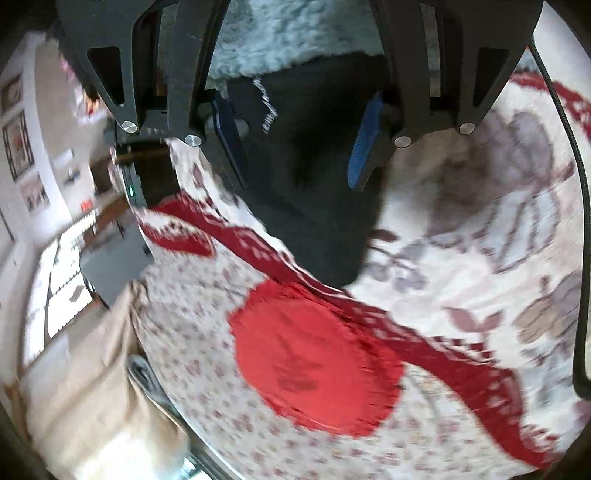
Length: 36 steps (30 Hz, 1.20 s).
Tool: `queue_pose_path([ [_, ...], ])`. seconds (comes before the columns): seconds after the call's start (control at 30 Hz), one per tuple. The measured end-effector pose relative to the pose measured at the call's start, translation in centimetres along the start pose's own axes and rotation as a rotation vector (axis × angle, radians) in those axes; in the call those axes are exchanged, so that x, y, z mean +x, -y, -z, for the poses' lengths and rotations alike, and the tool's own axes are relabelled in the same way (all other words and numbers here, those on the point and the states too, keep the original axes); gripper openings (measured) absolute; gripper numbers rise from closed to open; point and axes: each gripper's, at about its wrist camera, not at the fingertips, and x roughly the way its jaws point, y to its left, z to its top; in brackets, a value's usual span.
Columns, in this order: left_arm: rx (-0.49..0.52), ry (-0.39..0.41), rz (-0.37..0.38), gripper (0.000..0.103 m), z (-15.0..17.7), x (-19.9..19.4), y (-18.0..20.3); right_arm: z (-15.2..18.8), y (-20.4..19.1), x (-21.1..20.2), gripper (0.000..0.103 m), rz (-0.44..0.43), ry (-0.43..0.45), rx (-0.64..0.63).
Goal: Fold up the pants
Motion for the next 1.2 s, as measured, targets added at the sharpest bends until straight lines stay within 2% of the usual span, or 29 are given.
queue_pose_path([
  [0.07, 0.041, -0.02, 0.002, 0.055, -0.1, 0.5, 0.6, -0.5, -0.3, -0.1, 0.011, 0.003, 0.031, -0.015],
  [0.17, 0.063, -0.04, 0.001, 0.055, -0.3, 1.0, 0.6, -1.7, -1.3, -0.4, 0.011, 0.056, 0.077, -0.092],
  [0.27, 0.063, -0.078, -0.006, 0.055, -0.3, 1.3, 0.0, -2.6, -0.7, 0.8, 0.012, 0.129, 0.023, -0.075],
  [0.3, 0.068, -0.097, -0.005, 0.055, -0.2, 1.6, -0.2, -2.8, -0.7, 0.8, 0.012, 0.126, 0.023, -0.072],
  [0.37, 0.092, -0.198, -0.011, 0.054, 0.3, 3.4, -0.8, -2.8, -0.5, 0.7, 0.013, 0.124, 0.023, -0.064],
  [0.43, 0.095, -0.263, -0.067, 0.051, 0.5, 4.9, -1.6, -2.7, 0.2, 0.5, 0.015, 0.085, 0.025, -0.03],
  [0.5, 0.083, -0.276, -0.068, 0.051, 0.2, 5.3, -1.9, -2.4, 0.5, -0.1, 0.016, 0.061, 0.044, -0.012],
  [0.53, 0.1, -0.284, -0.083, 0.051, 0.2, 5.5, -1.7, -2.1, 0.5, -1.0, 0.016, 0.073, 0.083, -0.012],
  [0.63, 0.14, -0.29, -0.109, 0.051, 0.2, 5.6, -1.2, -1.4, -0.3, -4.1, 0.016, 0.138, 0.217, -0.034],
  [0.7, 0.162, -0.267, -0.098, 0.051, 0.0, 4.9, -0.8, -0.8, -0.7, -6.1, 0.016, 0.171, 0.298, -0.044],
  [0.77, 0.229, -0.187, -0.086, 0.051, -0.4, 3.0, 0.3, -0.3, -1.6, -7.6, 0.016, 0.164, 0.361, -0.064],
  [0.83, 0.301, -0.087, -0.058, 0.051, -1.1, 1.5, 1.5, 0.2, -3.1, -8.1, 0.016, 0.175, 0.389, -0.127],
  [0.9, 0.319, -0.049, -0.04, 0.051, -1.9, 1.5, 2.0, 0.4, -4.6, -7.9, 0.016, 0.208, 0.417, -0.186],
  [1.0, 0.306, -0.059, -0.071, 0.051, -4.0, 3.8, 1.7, -0.6, -6.0, -6.7, 0.016, 0.239, 0.417, -0.236],
  [1.03, 0.279, -0.064, -0.092, 0.048, -4.8, 4.8, 1.2, -1.0, -6.1, -6.3, 0.016, 0.242, 0.405, -0.231],
  [1.07, 0.246, -0.074, -0.121, 0.041, -5.6, 5.8, 0.5, -1.8, -6.1, -5.4, 0.016, 0.255, 0.378, -0.224],
  [1.13, 0.179, -0.124, -0.167, 0.032, -6.8, 7.9, -1.1, -3.1, -5.9, -3.9, 0.016, 0.287, 0.331, -0.218],
  [1.2, 0.123, -0.186, -0.231, 0.029, -6.9, 9.8, -2.9, -4.4, -4.9, -2.1, 0.014, 0.316, 0.266, -0.215],
])
